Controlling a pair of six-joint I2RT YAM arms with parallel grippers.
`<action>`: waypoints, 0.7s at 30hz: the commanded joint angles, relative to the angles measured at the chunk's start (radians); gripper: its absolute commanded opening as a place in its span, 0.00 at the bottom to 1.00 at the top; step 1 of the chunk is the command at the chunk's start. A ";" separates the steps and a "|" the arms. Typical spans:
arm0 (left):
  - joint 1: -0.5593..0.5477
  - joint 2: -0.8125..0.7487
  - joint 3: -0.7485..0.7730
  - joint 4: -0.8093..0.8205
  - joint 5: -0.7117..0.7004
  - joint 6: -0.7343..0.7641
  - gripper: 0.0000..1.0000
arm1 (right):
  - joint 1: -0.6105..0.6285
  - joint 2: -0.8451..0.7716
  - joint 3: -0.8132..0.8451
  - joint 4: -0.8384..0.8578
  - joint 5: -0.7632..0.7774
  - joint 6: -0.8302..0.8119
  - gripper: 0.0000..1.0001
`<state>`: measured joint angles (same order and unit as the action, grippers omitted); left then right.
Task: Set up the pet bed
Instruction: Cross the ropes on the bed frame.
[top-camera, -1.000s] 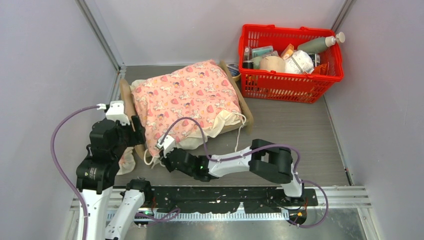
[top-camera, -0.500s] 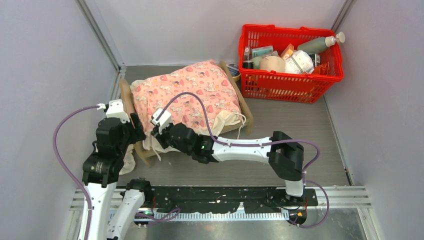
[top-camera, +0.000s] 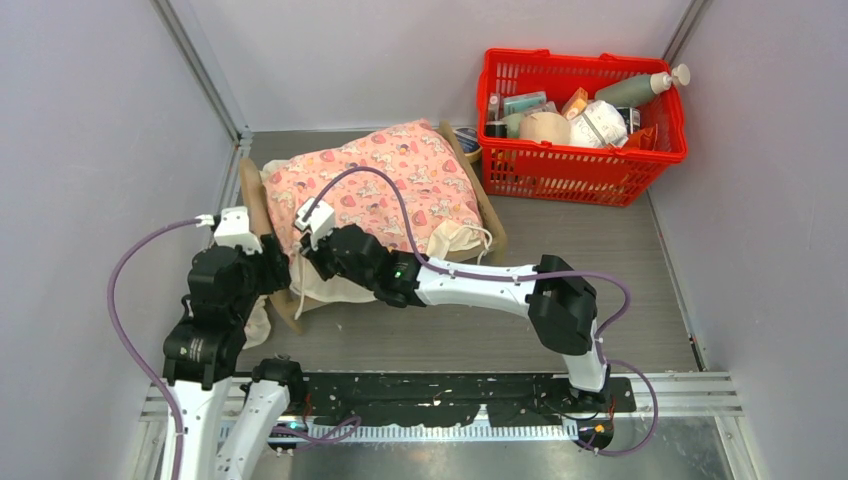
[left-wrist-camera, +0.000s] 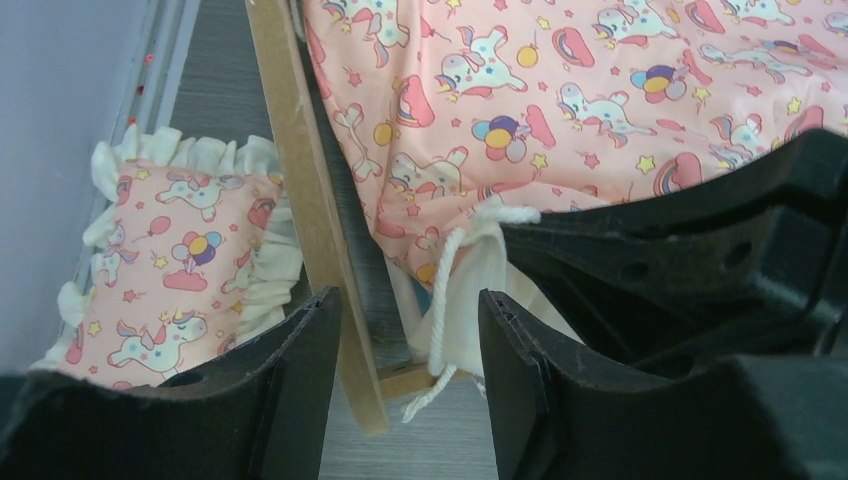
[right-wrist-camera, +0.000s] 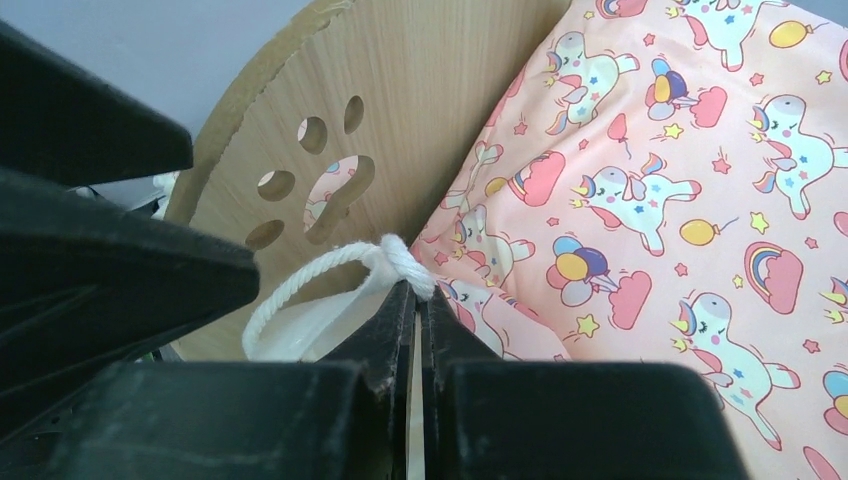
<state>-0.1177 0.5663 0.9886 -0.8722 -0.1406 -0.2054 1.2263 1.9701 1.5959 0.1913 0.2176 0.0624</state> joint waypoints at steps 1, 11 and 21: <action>-0.002 -0.089 -0.053 0.023 0.066 0.024 0.56 | -0.021 -0.036 0.003 0.001 0.013 -0.006 0.05; -0.002 -0.033 -0.099 0.032 0.151 0.051 0.53 | -0.061 -0.074 -0.044 0.025 -0.012 0.029 0.05; -0.002 -0.022 -0.165 0.054 0.149 0.054 0.50 | -0.074 -0.077 -0.050 0.029 -0.028 0.042 0.05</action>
<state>-0.1192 0.5365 0.8360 -0.8482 0.0097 -0.1711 1.1561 1.9575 1.5379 0.1860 0.1997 0.0891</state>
